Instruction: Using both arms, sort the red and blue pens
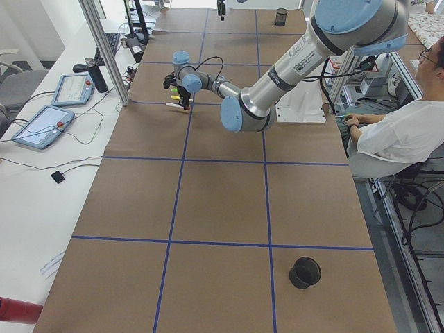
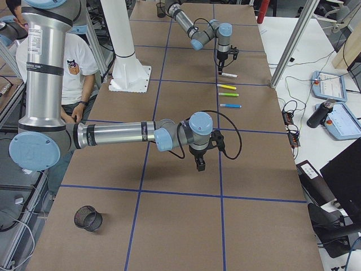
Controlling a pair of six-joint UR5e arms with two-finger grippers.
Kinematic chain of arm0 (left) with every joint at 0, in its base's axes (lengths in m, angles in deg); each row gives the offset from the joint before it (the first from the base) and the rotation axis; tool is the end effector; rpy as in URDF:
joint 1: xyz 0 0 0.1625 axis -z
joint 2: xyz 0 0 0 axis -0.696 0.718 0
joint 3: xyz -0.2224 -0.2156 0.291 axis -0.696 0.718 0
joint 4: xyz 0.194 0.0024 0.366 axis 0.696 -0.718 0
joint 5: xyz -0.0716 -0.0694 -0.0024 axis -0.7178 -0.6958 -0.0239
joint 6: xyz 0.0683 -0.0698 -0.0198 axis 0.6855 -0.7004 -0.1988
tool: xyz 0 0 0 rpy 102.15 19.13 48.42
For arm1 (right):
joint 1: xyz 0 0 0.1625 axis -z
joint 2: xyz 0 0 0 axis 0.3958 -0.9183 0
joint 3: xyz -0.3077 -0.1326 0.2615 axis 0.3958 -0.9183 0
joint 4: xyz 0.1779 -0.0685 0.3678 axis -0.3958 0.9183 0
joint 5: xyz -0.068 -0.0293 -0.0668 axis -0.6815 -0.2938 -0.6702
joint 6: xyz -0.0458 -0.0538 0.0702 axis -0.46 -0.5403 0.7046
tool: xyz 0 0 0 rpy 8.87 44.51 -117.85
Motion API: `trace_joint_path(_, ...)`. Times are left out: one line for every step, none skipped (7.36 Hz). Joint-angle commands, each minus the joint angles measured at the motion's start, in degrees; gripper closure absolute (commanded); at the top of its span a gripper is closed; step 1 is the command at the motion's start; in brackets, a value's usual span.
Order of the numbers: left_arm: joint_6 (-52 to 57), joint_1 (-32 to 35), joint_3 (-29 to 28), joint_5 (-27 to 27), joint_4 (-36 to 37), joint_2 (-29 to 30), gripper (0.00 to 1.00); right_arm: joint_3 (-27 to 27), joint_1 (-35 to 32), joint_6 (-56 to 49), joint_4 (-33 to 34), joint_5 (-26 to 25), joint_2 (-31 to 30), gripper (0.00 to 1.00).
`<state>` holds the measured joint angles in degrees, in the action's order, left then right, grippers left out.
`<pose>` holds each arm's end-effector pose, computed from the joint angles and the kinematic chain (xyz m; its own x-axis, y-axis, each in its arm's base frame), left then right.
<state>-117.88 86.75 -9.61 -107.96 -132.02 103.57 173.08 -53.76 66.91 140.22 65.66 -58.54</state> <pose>0.5629 -0.6331 0.2212 0.6154 0.2129 -0.7589 -0.0918 0.9756 0.1993 -0.0439 -0.4595 0.5926 0.6303 -0.2710 0.7276 0.1602 0.9623 0.2197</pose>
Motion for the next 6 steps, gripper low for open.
trace_joint_path(-0.6,5.0,11.7,-7.5,1.0,-11.6,1.0,-0.1,0.0,0.1,0.1,-0.1,0.0,0.0)
trace_joint_path(-0.5,7.5,17.4,-8.7,1.0,-18.3,1.0,-0.1,0.0,0.1,0.0,-0.1,0.0,0.0)
trace_joint_path(-0.4,10.5,21.4,-8.6,1.0,-23.7,1.0,-0.1,0.0,0.1,0.0,-0.1,0.0,0.0)
trace_joint_path(-0.1,15.8,22.2,-9.4,1.0,-28.7,1.0,0.0,0.0,0.2,0.0,0.0,0.0,0.0)
trace_joint_path(1.0,20.2,23.1,-9.2,0.9,-33.9,1.0,0.0,0.1,0.2,0.0,-0.1,0.1,0.0)
trace_joint_path(3.8,24.7,22.9,-9.1,1.0,-35.1,1.0,0.1,0.1,0.2,0.0,-0.1,0.3,0.0)
